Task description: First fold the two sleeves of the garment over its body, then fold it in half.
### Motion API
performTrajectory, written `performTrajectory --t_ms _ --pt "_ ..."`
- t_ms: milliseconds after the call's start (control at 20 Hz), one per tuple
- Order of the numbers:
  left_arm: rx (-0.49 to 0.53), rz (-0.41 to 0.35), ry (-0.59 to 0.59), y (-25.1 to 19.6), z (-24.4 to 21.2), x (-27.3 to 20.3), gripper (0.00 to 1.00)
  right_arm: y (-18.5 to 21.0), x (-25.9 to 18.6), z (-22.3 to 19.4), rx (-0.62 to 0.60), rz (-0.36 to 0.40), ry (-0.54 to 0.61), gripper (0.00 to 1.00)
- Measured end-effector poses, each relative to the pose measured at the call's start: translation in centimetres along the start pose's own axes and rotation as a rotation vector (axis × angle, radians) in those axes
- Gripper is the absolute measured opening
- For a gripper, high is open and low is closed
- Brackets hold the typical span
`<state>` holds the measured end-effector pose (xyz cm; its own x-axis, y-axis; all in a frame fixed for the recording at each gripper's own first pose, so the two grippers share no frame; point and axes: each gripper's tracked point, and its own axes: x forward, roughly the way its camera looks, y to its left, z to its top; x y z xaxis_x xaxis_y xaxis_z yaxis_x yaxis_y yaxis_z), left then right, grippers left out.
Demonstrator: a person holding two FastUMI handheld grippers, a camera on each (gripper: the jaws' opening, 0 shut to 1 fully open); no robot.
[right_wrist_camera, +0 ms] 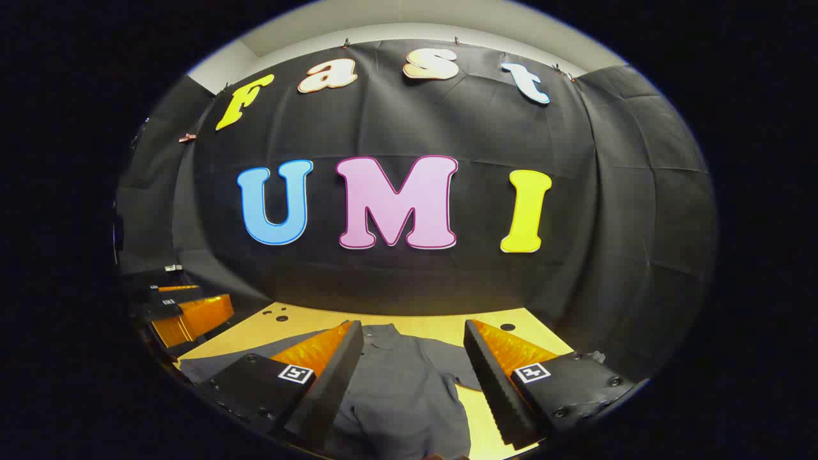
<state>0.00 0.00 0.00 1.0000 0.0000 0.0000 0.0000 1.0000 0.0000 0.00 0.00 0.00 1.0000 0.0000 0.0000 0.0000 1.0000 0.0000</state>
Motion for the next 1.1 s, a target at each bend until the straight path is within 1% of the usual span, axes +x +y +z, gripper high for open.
performTrajectory --t_ms 200,300,400,450,550,700,900,1100 --pt "0.009 0.024 0.01 0.0 -0.3 0.0 0.95 0.1 0.4 -1.1 -0.002 0.025 0.036 0.98" --pt "0.007 0.031 0.016 0.0 -0.4 0.1 0.95 -0.5 0.6 -1.8 -0.009 0.009 0.07 0.97" --pt "0.015 0.042 0.019 0.1 -0.6 0.0 0.95 -0.1 0.7 -1.6 -0.005 0.032 0.061 0.98" --pt "0.024 0.052 0.011 0.3 -0.6 0.1 0.95 -0.2 1.0 -1.4 0.001 0.036 0.047 0.98" --pt "0.036 0.064 0.02 0.5 -1.2 0.5 0.95 -0.4 1.4 -2.0 0.001 0.042 0.054 0.98" --pt "0.024 0.082 0.028 0.8 -1.3 0.9 0.95 -1.0 2.2 -2.5 0.008 0.041 0.063 0.98" --pt "0.03 0.098 0.05 0.6 -2.1 1.0 0.95 -2.6 3.1 -3.3 0.015 0.014 0.085 0.98" --pt "0.049 0.111 0.071 0.3 -3.2 1.2 0.95 -4.8 4.0 -5.4 0.039 -0.034 0.143 0.98"
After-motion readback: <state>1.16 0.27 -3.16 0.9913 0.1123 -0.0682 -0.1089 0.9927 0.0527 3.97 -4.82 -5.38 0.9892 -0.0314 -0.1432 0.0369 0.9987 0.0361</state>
